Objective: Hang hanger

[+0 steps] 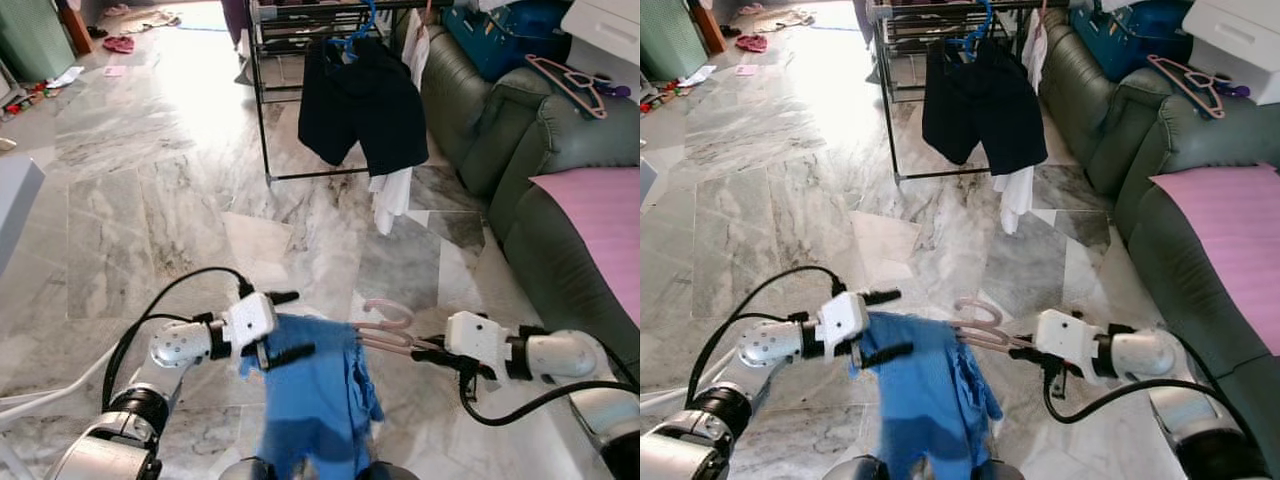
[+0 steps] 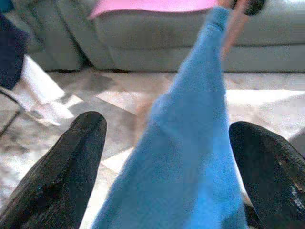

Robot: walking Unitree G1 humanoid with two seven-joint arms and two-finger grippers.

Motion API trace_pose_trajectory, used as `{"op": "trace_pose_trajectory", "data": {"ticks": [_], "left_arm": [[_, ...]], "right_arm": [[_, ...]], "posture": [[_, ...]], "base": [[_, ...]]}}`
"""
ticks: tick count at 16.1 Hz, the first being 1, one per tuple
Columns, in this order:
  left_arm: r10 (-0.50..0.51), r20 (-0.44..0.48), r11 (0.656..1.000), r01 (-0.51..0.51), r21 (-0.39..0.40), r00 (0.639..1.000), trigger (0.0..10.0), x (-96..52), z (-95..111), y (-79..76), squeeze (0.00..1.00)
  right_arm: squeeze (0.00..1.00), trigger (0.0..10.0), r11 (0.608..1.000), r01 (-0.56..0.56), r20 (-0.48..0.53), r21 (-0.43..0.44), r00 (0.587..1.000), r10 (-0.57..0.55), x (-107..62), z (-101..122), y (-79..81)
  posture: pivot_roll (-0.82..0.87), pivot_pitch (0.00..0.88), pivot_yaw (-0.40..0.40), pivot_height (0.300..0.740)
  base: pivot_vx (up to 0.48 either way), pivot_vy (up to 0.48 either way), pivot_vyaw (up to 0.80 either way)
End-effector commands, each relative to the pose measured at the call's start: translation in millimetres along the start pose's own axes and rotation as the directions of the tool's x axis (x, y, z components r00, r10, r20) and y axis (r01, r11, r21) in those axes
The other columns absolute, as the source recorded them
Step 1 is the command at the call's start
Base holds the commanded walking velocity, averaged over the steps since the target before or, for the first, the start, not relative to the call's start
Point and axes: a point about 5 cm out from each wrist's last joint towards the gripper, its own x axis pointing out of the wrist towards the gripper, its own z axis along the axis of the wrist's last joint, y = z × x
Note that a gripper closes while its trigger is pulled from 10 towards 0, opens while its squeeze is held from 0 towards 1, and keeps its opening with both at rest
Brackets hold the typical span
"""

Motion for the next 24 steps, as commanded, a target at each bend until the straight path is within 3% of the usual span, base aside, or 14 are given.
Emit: {"op": "trace_pose_trajectory", "data": {"ticks": [1,4,5,6,7,8,9,15,24], "left_arm": [[-0.053,-0.035,0.999,0.053,-0.004,0.998,10.0,1.3,-3,-3.4,1.00],[-0.057,-0.053,0.998,0.057,0.002,0.997,10.0,4.3,0,1.2,1.00],[-0.056,-0.053,0.998,0.056,0.001,0.997,6.2,4.8,0,2.3,1.00],[-0.062,-0.052,0.998,0.062,-0.009,0.997,0.0,6.1,1,3.8,1.00],[-0.076,-0.059,0.997,0.075,-0.009,0.995,0.0,6.9,3,5.2,0.26],[-0.077,-0.061,0.997,0.077,-0.006,0.995,0.0,7.1,3,6.2,0.26],[-0.090,-0.065,0.996,0.089,-0.015,0.994,0.0,7.4,3,6.3,0.00],[-0.196,-0.160,0.980,0.196,-0.018,0.967,0.0,3.7,-3,3.2,0.00],[-0.187,-0.235,0.981,0.195,0.010,0.954,0.0,1.4,-9,3.6,0.00]], "right_arm": [[0.00,10.0,0.999,-0.016,0.009,-0.032,1.000,0.016,-0.2,4,-2.0],[0.00,10.0,0.997,-0.049,0.019,-0.052,0.999,0.050,5.4,7,1.5],[0.00,10.0,0.997,-0.055,0.020,-0.054,0.998,0.056,6.1,8,2.4],[0.00,10.0,0.996,-0.068,0.018,-0.061,0.997,0.069,7.0,8,4.0],[0.00,10.0,0.993,-0.087,0.006,-0.076,0.996,0.087,8.0,8,6.4],[0.00,10.0,0.992,-0.094,-0.002,-0.082,0.996,0.094,8.0,7,7.2],[0.00,10.0,0.991,-0.098,-0.009,-0.091,0.995,0.098,8.0,7,8.0],[0.00,10.0,0.991,-0.066,-0.038,-0.117,0.997,0.062,8.7,5,3.8],[0.00,10.0,0.989,0.010,-0.066,-0.150,0.998,-0.020,11.4,2,-4.0]], "posture": [[-0.23,0.158,0.021,0.740],[-0.23,0.159,0.023,0.740],[-0.23,0.159,0.021,0.740],[-0.23,0.159,0.021,0.740],[-0.23,0.159,0.018,0.740],[-0.23,0.159,0.018,0.740],[-0.23,0.160,0.018,0.740],[-0.24,0.162,0.022,0.740],[-0.24,0.163,0.026,0.740]], "base": [[0.000,0.000,0.00],[0.000,0.000,0.00],[0.000,0.000,0.00],[0.000,0.000,0.00],[0.000,0.000,0.00],[0.000,0.000,0.00],[0.000,0.000,0.00],[0.000,0.000,0.00],[0.000,0.000,0.00]]}}
